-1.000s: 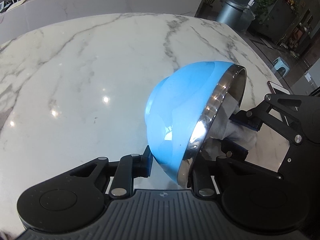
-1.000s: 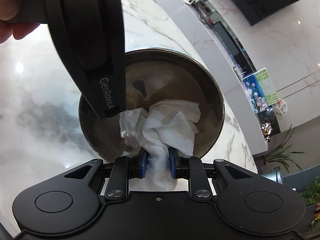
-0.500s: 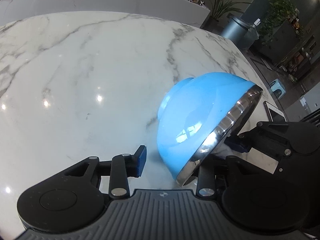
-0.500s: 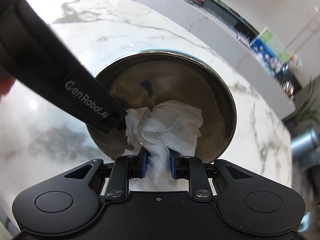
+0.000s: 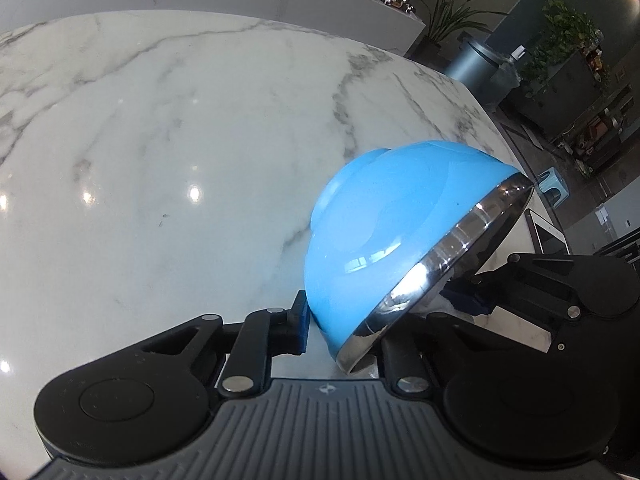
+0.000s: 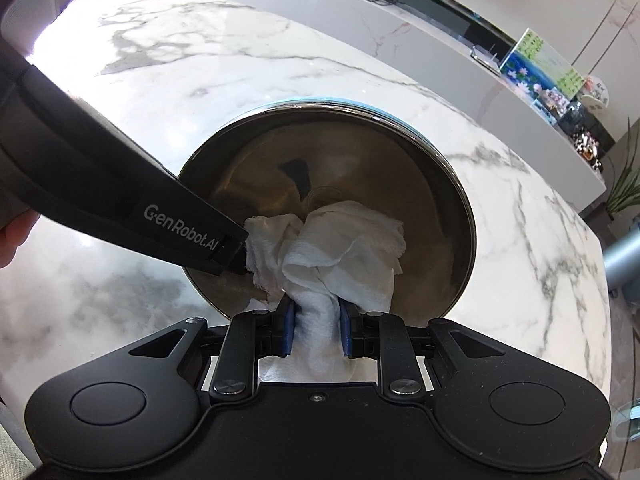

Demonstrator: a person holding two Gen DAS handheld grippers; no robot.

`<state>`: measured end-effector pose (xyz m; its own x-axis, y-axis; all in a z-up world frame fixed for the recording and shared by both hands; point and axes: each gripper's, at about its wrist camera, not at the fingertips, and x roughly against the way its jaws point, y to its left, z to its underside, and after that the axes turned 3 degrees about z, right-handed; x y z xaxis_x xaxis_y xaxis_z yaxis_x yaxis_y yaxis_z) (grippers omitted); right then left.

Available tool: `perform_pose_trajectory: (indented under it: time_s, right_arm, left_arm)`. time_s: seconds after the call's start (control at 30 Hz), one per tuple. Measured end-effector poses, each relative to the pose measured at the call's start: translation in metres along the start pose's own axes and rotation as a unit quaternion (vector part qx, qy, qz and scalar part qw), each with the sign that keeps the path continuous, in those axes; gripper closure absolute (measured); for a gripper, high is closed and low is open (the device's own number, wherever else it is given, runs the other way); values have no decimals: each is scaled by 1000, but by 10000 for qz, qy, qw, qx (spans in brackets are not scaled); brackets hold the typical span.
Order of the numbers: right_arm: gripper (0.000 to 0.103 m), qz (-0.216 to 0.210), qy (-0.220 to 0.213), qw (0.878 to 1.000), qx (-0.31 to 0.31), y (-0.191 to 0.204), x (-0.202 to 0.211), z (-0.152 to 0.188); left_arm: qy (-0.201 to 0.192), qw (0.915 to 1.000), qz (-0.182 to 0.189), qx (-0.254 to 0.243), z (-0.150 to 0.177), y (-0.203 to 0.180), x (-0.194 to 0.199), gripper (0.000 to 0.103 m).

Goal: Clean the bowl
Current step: 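Tilt the bowl further with the left gripper while the right gripper scrubs the bowl bottom, then keep wiping the steel interior with the cloth in the right gripper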

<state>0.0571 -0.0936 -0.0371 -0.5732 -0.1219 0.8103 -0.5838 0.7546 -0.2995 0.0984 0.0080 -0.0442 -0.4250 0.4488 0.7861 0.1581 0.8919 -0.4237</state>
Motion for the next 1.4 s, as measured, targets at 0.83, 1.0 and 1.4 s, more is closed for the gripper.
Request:
perform_pose_trajectory:
  time_s: [0.83,1.0,1.4]
  right_arm:
    - [84,804,-211,9846,1541,36,4,5]
    - [84,417,-103,9949,911,15,-4,-5]
    - [82,-320,56,9979,-553,-27,-9,-11]
  left_arm:
    - [339,9958,-548,-654,1,-3,18,77]
    - [110,9988,-288,-389,-1,1,22,72]
    - [120,9998,-41,-125,0,1,3,73]
